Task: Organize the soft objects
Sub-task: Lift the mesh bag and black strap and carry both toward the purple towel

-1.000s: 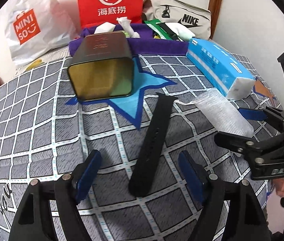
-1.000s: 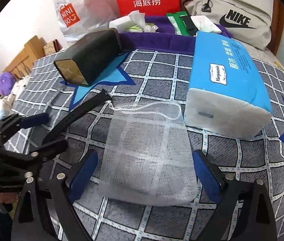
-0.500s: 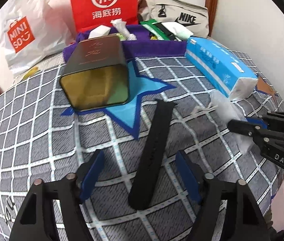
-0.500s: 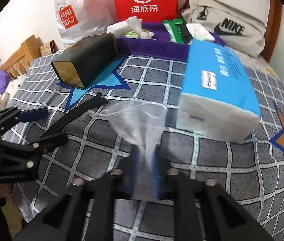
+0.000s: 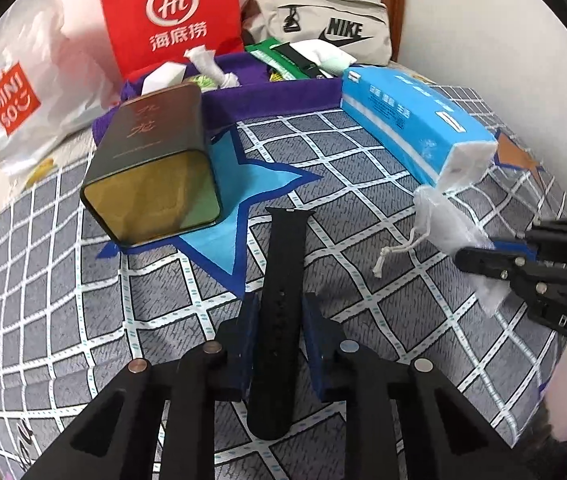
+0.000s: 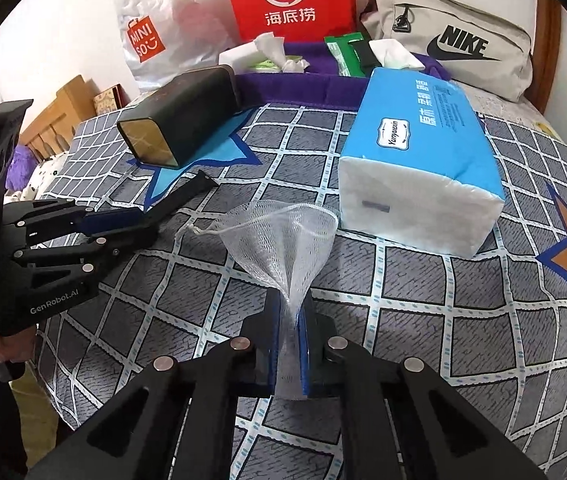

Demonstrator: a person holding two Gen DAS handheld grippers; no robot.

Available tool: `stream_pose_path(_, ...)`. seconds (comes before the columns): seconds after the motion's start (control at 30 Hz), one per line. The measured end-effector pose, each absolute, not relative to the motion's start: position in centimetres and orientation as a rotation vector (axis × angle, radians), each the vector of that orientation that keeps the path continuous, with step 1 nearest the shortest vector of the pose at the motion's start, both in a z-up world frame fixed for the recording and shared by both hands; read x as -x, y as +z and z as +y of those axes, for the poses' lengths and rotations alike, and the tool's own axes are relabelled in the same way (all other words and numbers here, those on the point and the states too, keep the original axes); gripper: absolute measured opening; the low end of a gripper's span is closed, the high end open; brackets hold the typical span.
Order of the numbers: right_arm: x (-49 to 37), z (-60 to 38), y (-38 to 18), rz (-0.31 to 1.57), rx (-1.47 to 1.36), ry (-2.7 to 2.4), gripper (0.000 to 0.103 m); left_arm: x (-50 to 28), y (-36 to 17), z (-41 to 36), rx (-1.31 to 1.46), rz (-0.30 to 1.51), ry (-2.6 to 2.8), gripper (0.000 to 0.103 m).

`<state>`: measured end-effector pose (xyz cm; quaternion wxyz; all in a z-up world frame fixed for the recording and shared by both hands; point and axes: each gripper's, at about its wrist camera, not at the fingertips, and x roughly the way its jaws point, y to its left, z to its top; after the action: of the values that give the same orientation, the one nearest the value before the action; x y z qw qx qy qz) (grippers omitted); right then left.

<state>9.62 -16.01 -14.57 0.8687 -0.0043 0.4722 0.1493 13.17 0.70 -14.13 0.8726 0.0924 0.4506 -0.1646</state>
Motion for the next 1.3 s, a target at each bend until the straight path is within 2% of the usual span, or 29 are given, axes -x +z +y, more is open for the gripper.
stream_pose_path(0.37,-9.4,-16.6,-14.1,0.973,-0.022,0.324,0.008,-13.2,-13.7,0.6,-0.190,0.956,-0.327,0.020)
stream_pose_path(1.3,-9.1,-17.9,-7.7,0.865,-0.011,0.347,0.008,-12.5,-6.5,1.1,-0.117,0.846,-0.301,0.020)
